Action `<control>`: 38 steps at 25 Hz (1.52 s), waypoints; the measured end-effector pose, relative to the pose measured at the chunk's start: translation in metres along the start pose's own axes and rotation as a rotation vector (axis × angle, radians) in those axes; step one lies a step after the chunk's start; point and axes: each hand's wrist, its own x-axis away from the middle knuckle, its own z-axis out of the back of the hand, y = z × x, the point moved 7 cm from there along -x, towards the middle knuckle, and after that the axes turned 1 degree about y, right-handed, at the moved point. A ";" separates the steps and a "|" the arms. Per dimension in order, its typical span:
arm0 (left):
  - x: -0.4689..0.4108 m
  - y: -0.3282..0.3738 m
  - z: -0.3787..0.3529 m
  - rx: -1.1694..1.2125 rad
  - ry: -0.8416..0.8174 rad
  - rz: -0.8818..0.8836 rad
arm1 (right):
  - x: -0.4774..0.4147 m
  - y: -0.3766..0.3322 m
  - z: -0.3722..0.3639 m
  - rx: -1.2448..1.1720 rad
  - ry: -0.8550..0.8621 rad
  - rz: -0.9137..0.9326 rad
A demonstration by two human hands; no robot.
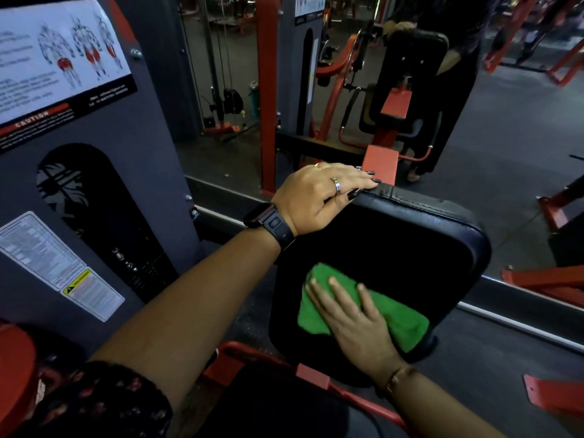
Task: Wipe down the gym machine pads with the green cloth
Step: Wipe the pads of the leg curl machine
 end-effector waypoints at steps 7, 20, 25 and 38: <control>-0.001 -0.001 0.001 0.012 0.025 -0.013 | -0.019 -0.058 -0.037 0.019 -0.122 0.219; 0.001 0.003 0.001 -0.037 0.087 -0.002 | 0.003 -0.066 -0.032 -0.019 -0.029 0.372; 0.002 0.003 0.002 -0.070 0.131 -0.036 | -0.051 -0.010 0.010 -0.273 0.243 -0.022; 0.003 0.003 0.001 -0.078 0.128 -0.028 | -0.027 -0.058 -0.025 -0.066 -0.040 0.114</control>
